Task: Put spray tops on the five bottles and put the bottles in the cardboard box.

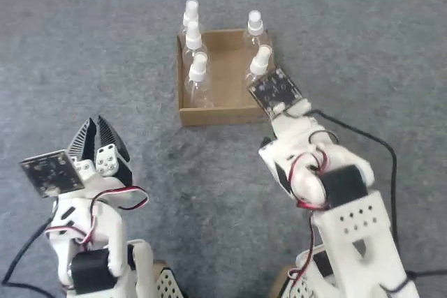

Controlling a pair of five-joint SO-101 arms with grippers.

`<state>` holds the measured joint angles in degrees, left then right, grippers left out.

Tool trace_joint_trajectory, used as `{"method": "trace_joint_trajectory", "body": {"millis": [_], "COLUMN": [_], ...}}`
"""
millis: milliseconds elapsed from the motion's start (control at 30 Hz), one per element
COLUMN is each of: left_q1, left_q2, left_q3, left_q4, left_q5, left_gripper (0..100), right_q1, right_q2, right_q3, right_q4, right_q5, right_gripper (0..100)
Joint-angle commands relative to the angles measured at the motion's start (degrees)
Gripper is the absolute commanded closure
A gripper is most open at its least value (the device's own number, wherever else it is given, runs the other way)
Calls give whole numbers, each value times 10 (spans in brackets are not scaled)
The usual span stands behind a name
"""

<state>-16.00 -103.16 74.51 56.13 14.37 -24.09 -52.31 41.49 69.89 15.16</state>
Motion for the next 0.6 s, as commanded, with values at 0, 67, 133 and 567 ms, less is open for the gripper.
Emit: {"method": "trace_joint_trajectory", "body": {"millis": [0,67,133,567], "left_q1": [2,2,2,2], "left_q2": [-13,-13,-13,-13], "left_q3": [-3,-3,-3,-3], "left_q4": [-8,-8,-7,-6], "left_q5": [1,1,1,1], "left_gripper": [952,952,952,952], "right_q1": [1,7,19,58], "right_q2": [-51,-69,-82,-223], "right_q3": [17,33,47,219], "right_q4": [-15,-16,-28,-134], "right_q5": [4,4,3,2], "right_gripper": [989,988,989,986]}}
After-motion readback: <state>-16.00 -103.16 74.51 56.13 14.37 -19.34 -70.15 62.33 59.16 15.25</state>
